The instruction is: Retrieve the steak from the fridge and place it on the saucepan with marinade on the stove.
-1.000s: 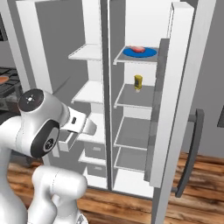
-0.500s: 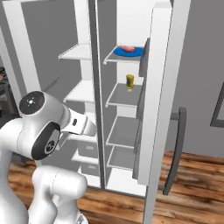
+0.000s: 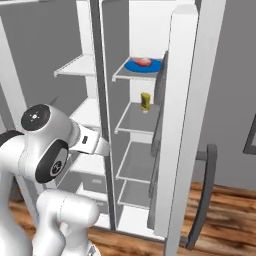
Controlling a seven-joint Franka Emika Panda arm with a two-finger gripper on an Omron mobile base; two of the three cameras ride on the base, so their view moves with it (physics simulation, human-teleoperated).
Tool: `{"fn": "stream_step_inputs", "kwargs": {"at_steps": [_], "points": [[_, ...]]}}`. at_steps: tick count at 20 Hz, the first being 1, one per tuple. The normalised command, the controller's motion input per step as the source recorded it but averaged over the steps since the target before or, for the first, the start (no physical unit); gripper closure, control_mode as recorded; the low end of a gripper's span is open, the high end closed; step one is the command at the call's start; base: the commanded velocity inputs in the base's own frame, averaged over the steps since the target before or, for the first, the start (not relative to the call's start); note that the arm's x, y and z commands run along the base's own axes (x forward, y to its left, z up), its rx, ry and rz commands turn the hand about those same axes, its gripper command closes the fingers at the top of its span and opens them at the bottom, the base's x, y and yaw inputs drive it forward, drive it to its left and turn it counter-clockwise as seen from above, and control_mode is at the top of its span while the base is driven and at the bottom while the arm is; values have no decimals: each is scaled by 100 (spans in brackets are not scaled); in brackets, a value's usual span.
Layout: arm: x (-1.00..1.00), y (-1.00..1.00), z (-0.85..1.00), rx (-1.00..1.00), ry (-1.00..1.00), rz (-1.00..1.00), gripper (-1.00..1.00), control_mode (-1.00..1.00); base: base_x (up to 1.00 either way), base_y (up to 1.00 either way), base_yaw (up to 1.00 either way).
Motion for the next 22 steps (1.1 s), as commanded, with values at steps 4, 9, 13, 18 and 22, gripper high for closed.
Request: {"fn": "stream_step_inputs", "kwargs": {"at_steps": [4, 9, 13, 18, 22], "points": [[0, 0, 0, 0, 0, 0, -100, 100, 77, 0, 0], [0, 0, 0, 0, 0, 0, -100, 100, 92, 0, 0], [0, 0, 0, 0, 0, 0, -100, 100, 100, -4, 0], [0, 0, 0, 0, 0, 0, -100, 100, 100, -12, 1], [0, 0, 0, 0, 0, 0, -100, 100, 100, -15, 2]]}}
